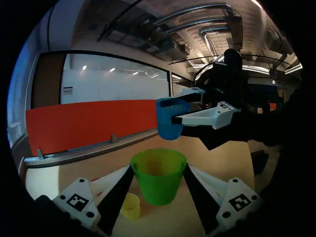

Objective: Pour water

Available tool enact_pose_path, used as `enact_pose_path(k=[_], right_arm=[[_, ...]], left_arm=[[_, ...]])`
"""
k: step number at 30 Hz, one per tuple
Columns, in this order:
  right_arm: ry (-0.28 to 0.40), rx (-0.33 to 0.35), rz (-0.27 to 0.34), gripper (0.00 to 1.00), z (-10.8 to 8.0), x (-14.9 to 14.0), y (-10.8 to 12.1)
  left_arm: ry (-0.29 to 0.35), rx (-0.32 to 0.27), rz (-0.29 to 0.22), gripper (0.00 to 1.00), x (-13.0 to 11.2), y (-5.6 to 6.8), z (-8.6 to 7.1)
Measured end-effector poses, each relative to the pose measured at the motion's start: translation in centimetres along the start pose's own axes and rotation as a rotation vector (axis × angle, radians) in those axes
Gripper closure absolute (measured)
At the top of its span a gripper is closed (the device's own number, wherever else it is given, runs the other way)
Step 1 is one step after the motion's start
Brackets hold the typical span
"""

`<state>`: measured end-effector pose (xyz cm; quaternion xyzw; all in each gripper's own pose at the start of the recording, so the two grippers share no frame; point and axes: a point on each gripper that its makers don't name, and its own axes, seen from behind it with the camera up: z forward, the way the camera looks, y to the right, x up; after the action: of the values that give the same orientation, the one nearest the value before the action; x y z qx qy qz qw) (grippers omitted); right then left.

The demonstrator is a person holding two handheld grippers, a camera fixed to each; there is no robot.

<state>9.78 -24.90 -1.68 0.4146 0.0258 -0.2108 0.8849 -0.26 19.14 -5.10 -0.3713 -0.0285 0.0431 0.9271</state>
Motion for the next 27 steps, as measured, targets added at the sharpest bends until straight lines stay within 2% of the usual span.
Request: enact_pose_path(k=[12, 27], right_arm=[[-0.001, 0.002, -0.143, 0.08, 1.4, 1.5, 0.5], [0.014, -0.006, -0.303, 0.09, 3.0, 3.6, 1.5]], left_arm=[[0.008, -0.022, 0.006, 0.13, 0.0, 1.0, 0.2], [0.026, -0.032, -0.011, 0.13, 0.4, 0.6, 0.7]])
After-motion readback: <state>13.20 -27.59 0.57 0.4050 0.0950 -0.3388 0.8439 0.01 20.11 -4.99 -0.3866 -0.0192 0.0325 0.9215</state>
